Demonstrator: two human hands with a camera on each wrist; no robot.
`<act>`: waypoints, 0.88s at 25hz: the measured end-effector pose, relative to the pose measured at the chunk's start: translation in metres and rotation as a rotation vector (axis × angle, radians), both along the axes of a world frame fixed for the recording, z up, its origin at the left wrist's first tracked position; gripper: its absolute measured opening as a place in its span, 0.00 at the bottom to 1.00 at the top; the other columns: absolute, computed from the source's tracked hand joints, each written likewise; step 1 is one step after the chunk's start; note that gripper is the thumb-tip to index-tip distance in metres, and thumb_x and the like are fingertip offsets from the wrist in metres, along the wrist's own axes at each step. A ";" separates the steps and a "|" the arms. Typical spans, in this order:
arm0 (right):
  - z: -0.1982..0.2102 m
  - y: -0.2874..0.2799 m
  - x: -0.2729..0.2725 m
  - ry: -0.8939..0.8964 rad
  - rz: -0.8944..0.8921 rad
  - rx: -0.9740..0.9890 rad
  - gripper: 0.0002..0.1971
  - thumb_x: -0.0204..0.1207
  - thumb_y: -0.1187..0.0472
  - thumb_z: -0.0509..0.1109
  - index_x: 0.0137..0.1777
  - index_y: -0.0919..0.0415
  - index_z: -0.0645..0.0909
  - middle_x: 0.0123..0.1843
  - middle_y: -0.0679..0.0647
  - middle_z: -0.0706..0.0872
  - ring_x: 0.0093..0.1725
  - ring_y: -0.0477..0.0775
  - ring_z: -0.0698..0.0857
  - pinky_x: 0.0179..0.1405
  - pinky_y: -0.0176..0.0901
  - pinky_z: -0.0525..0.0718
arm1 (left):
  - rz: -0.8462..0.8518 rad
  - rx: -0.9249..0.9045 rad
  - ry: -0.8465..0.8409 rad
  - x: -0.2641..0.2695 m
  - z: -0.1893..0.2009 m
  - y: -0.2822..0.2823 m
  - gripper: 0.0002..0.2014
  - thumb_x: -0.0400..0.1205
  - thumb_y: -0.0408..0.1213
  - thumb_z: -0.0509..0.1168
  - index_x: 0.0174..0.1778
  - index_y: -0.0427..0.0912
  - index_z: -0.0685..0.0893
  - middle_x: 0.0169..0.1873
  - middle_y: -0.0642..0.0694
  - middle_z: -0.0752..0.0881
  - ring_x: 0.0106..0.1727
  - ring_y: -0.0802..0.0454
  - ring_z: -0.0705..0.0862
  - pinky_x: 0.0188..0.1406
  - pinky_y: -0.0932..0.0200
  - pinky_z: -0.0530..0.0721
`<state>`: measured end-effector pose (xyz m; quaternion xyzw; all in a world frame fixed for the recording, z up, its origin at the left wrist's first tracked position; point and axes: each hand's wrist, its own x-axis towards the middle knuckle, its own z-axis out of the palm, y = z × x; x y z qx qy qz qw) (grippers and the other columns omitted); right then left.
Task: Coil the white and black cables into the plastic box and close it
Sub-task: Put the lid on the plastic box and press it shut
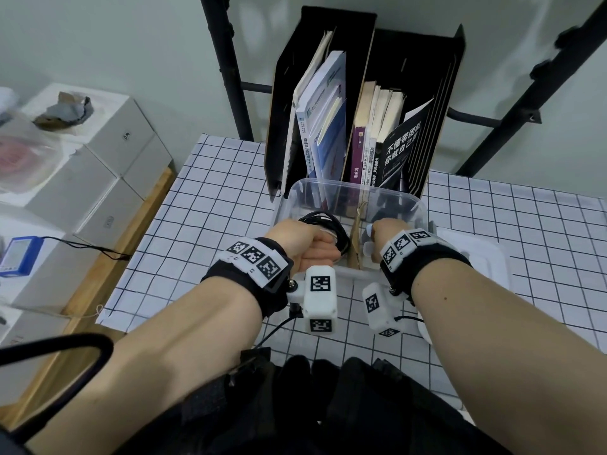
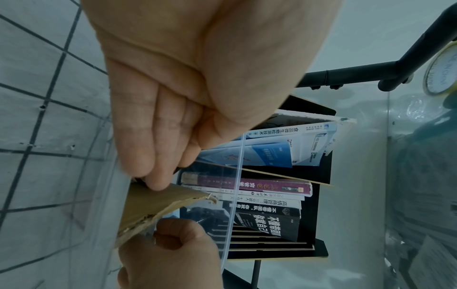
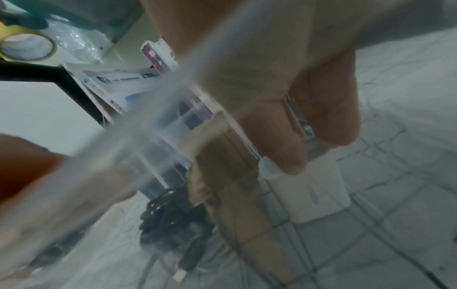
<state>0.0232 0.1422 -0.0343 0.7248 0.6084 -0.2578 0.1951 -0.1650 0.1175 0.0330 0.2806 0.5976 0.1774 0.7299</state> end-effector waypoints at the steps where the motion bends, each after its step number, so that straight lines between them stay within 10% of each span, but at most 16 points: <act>1: -0.003 0.002 0.000 -0.023 -0.001 0.006 0.22 0.71 0.57 0.73 0.64 0.61 0.79 0.40 0.50 0.81 0.38 0.52 0.83 0.36 0.34 0.77 | -0.001 0.001 0.000 0.000 0.000 0.000 0.10 0.85 0.31 0.57 0.45 0.30 0.82 0.37 0.36 0.87 0.38 0.47 0.87 0.31 0.59 0.88; 4: 0.002 0.000 0.000 -0.082 0.025 0.011 0.24 0.65 0.50 0.70 0.60 0.58 0.78 0.42 0.54 0.80 0.39 0.57 0.81 0.46 0.49 0.80 | 0.002 0.007 -0.001 0.001 0.000 -0.001 0.10 0.85 0.30 0.57 0.45 0.30 0.82 0.38 0.36 0.87 0.38 0.48 0.87 0.30 0.59 0.88; 11: 0.062 -0.024 0.000 0.102 -0.118 0.185 0.16 0.76 0.57 0.71 0.62 0.62 0.82 0.59 0.56 0.85 0.56 0.56 0.85 0.58 0.47 0.84 | 0.003 0.032 0.025 0.002 -0.001 -0.001 0.09 0.84 0.28 0.59 0.42 0.29 0.82 0.38 0.35 0.87 0.39 0.47 0.88 0.32 0.58 0.88; 22: 0.093 -0.083 0.038 0.885 -0.918 0.582 0.05 0.70 0.68 0.74 0.34 0.61 0.88 0.39 0.63 0.91 0.39 0.57 0.89 0.46 0.48 0.90 | -0.139 0.118 0.029 0.047 0.018 -0.008 0.07 0.82 0.31 0.65 0.52 0.32 0.84 0.35 0.41 0.88 0.29 0.51 0.87 0.27 0.61 0.88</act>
